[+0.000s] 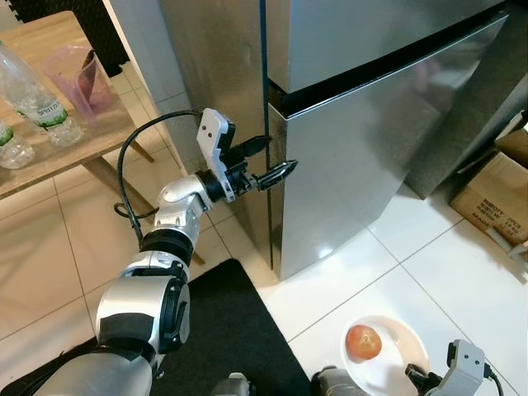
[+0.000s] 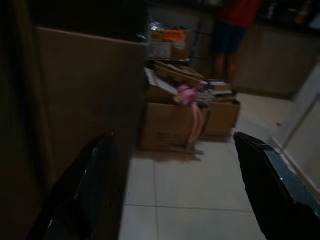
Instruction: Restocking fridge
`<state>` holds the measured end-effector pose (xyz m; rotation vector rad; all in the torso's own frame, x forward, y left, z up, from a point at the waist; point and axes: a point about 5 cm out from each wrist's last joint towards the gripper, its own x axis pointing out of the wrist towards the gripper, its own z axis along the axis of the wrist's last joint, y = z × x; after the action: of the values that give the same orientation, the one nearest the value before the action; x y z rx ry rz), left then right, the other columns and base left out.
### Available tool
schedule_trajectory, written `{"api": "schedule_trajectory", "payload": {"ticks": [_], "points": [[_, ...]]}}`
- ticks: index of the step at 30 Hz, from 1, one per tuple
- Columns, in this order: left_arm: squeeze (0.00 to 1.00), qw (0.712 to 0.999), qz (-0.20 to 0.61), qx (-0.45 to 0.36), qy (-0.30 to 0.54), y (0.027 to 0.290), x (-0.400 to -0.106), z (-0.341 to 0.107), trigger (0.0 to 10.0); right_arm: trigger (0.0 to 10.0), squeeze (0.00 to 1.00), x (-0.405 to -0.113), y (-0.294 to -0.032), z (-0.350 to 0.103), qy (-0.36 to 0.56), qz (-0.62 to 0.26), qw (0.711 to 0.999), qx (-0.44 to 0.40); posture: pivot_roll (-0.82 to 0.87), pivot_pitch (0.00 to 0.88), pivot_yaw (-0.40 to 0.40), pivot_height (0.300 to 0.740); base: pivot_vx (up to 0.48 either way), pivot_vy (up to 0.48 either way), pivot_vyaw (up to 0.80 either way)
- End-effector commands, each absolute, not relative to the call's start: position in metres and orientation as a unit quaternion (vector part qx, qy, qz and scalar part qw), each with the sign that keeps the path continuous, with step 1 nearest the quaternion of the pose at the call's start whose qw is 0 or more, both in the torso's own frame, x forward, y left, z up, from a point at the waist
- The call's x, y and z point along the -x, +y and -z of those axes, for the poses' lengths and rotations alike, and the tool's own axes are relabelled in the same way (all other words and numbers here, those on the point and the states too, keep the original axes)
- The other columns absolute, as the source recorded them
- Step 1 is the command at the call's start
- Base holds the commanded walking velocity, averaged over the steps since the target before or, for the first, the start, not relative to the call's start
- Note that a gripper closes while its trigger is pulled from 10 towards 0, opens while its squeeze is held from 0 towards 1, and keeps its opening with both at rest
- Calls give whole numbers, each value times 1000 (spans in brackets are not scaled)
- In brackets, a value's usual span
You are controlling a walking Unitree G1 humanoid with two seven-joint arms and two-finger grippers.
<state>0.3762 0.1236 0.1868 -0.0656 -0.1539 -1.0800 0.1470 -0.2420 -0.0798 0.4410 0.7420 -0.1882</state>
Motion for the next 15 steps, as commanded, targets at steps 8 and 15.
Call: {"api": "schedule_trajectory", "payload": {"ticks": [8,15], "points": [[0,866,495,6,-76,112,-381,-192,10000,10000,0,-113,-232,95,410,86,879,-225,-136,249,21,740,0,0,0],[0,893,435,23,-110,131,-392,-216,10000,10000,0,-110,-231,95,411,85,879,-226,-140,266,22,740,0,0,0]]}}
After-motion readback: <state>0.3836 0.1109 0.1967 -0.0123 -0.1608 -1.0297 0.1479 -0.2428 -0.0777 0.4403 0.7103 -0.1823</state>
